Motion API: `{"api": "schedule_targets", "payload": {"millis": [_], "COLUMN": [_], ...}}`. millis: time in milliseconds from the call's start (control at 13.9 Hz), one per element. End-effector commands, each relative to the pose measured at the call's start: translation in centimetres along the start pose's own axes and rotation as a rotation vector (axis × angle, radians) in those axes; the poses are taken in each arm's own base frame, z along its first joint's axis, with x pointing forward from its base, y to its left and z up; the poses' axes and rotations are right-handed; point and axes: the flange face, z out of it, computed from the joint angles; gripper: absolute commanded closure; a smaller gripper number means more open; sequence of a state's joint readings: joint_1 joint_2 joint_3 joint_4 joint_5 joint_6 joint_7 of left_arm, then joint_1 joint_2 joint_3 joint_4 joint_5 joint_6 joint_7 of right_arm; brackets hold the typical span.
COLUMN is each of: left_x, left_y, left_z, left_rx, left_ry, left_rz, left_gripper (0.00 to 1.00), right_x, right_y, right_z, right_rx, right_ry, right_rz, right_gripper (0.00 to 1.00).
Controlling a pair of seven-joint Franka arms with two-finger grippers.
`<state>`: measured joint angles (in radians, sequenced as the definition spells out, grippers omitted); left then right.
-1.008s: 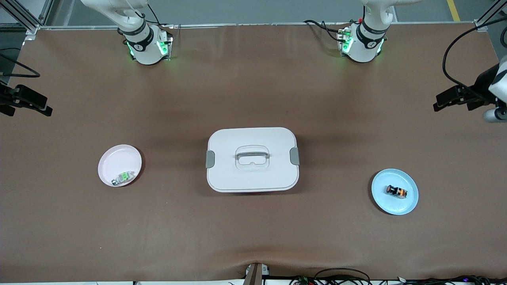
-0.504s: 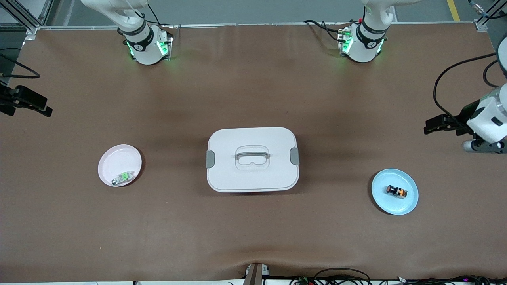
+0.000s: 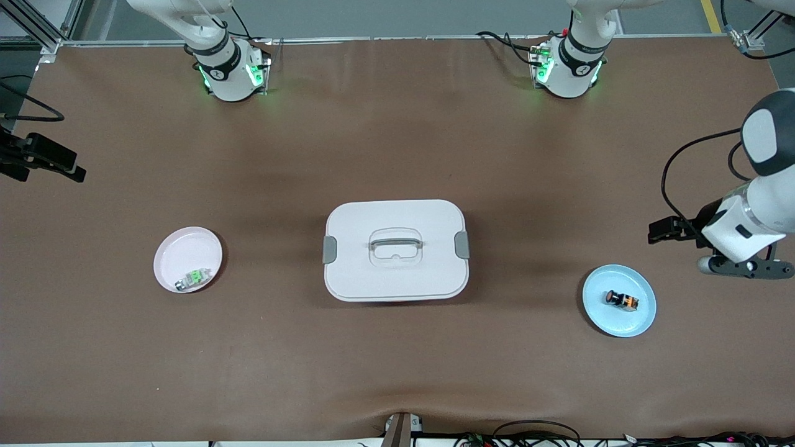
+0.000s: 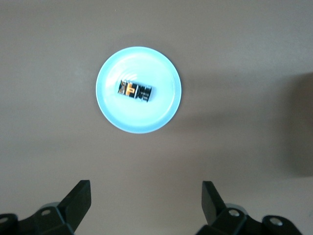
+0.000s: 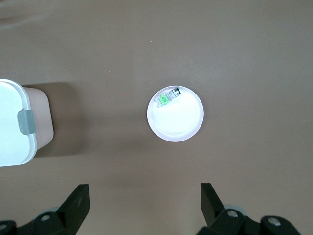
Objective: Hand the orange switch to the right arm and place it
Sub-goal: 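Lower the left gripper over the orange switch on the blue plate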
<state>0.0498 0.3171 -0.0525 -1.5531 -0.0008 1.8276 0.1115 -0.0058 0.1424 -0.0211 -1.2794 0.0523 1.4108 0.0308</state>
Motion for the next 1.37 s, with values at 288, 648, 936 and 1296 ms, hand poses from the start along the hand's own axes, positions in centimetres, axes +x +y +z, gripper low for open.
{"api": "schedule_targets", "payload": {"millis": [288, 648, 936, 1296], "left_x": [3.5, 4.0, 5.5, 6.6], "left_y": [-1.7, -1.2, -1.5, -3.2], "left_z": [3.4, 5.7, 8.9, 13.8], "left_rx": [0.018, 0.013, 0.017, 0.017], "left_ry": [0.015, -0.008, 0.026, 0.042], "left_rz": [0.048, 0.091, 0.165, 0.235], "left_gripper": [0.0, 0.0, 0.0, 0.0], "right_x": [-0.4, -0.4, -0.4, -0.4], "right_y": [0.0, 0.1, 0.1, 0.2], "right_z": [-0.2, -0.2, -0.2, -0.2], "right_rx": [0.013, 0.013, 0.031, 0.031], "right_ry": [-0.002, 0.0, 0.0, -0.002], "right_rz": [0.012, 0.014, 0.014, 0.012], "right_gripper": [0.0, 0.0, 0.0, 0.0]}}
